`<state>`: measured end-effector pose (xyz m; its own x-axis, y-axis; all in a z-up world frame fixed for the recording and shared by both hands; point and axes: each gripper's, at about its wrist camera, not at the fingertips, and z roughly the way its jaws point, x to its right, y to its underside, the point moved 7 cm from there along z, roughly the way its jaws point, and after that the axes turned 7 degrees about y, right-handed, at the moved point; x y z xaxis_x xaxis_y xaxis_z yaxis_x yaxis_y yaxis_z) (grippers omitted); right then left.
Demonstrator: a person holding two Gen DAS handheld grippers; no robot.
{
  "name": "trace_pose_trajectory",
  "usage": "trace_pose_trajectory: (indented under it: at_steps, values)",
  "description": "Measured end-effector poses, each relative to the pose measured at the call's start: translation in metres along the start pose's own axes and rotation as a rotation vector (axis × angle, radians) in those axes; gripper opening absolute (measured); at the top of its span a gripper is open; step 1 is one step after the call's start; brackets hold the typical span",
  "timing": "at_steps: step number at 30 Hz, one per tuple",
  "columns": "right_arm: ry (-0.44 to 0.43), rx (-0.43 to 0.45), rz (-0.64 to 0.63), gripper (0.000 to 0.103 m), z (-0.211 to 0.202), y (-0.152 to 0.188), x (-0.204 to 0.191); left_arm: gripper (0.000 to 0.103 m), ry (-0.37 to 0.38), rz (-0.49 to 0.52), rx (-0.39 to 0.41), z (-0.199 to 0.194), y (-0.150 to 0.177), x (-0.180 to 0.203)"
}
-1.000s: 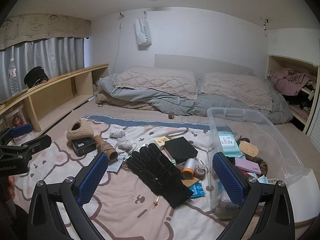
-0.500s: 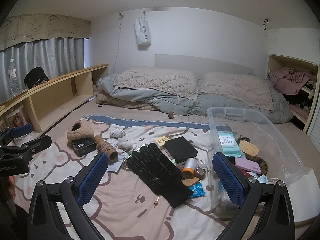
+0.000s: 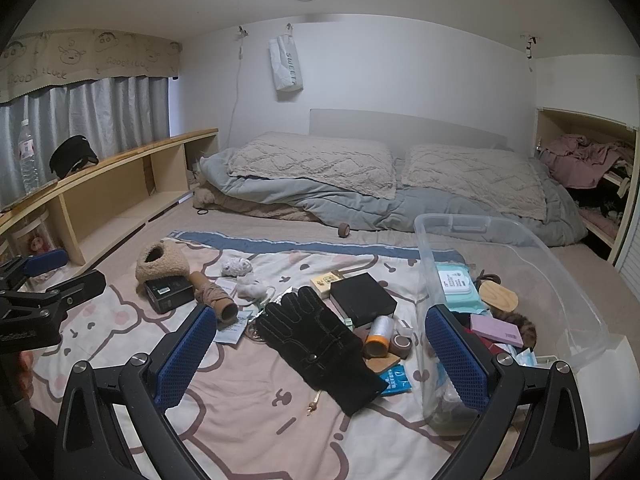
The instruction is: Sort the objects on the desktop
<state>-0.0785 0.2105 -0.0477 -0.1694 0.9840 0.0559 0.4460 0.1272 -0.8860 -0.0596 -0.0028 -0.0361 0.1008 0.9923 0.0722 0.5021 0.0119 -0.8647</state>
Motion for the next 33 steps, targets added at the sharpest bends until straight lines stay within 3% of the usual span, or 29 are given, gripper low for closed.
trace_pose_trajectory:
  at_steps: [13,33]
  values:
    - [-0.01,0.009,0.017,0.103,-0.006,-0.007,-0.002,0.102,0.003,-0.038,0.011,-0.003,-0.005,-0.011]
    - [-0.028,0.049,0.007,0.103,-0.017,-0.024,-0.014,0.102,-0.055,-0.098,0.071,-0.019,-0.016,-0.042]
